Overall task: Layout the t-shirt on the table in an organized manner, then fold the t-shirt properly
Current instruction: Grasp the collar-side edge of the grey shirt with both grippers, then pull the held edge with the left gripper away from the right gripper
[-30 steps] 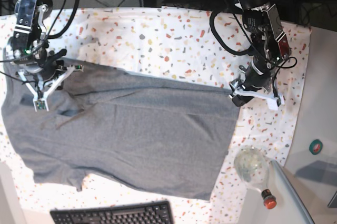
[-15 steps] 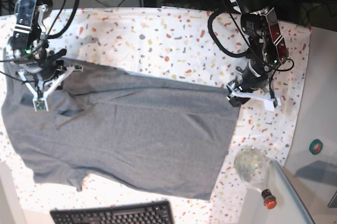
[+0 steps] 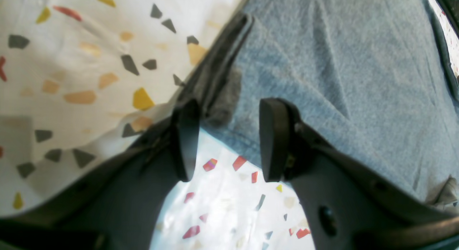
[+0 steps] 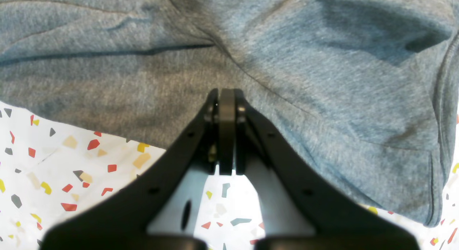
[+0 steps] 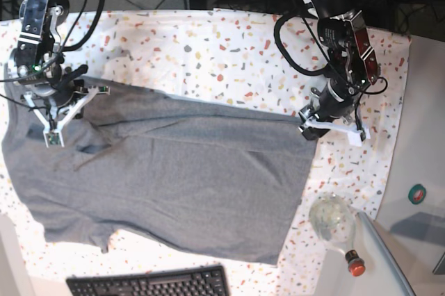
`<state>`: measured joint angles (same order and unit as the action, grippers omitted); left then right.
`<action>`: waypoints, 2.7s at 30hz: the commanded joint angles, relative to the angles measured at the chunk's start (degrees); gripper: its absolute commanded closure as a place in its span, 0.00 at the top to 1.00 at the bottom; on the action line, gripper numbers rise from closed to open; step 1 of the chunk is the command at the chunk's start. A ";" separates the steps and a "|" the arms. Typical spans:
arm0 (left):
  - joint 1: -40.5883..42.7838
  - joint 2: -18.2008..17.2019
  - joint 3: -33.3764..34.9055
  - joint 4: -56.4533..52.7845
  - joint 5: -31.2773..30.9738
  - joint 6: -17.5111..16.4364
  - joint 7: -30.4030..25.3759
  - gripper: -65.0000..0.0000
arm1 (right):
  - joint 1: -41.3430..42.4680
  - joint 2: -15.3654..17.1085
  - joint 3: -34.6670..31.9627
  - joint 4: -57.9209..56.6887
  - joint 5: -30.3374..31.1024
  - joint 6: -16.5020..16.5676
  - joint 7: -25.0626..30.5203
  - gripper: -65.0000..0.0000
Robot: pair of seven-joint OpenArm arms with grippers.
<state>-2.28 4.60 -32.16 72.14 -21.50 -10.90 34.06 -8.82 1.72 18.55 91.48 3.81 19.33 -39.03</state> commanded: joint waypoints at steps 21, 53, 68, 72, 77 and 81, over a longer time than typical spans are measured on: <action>-2.33 -0.25 0.03 -2.29 -0.88 -0.58 -0.97 0.40 | 0.42 0.44 0.31 0.78 0.27 0.23 1.00 0.00; -2.95 -0.16 0.29 -1.59 -0.88 -0.58 -0.97 0.39 | 1.39 0.44 0.40 -3.61 0.27 0.23 1.44 0.00; -4.27 -0.07 0.38 -1.85 -0.88 -0.58 -0.53 0.00 | 1.21 0.44 0.40 -4.05 0.27 0.23 3.99 0.00; -5.76 0.72 0.56 -2.20 -0.61 -0.49 -0.44 0.00 | 1.21 0.44 0.40 -4.05 0.27 0.23 3.99 0.00; -7.69 1.42 0.82 -3.52 -0.70 2.32 -0.44 0.00 | 1.30 0.44 0.40 -4.05 0.27 0.23 3.99 0.00; -9.63 1.42 3.64 -6.60 -0.79 3.38 -0.53 0.00 | 1.39 0.44 0.40 -4.05 0.27 0.23 3.99 0.00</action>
<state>-10.63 6.02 -28.75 64.49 -21.39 -7.25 34.46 -8.27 1.72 18.76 86.61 3.81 19.33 -36.12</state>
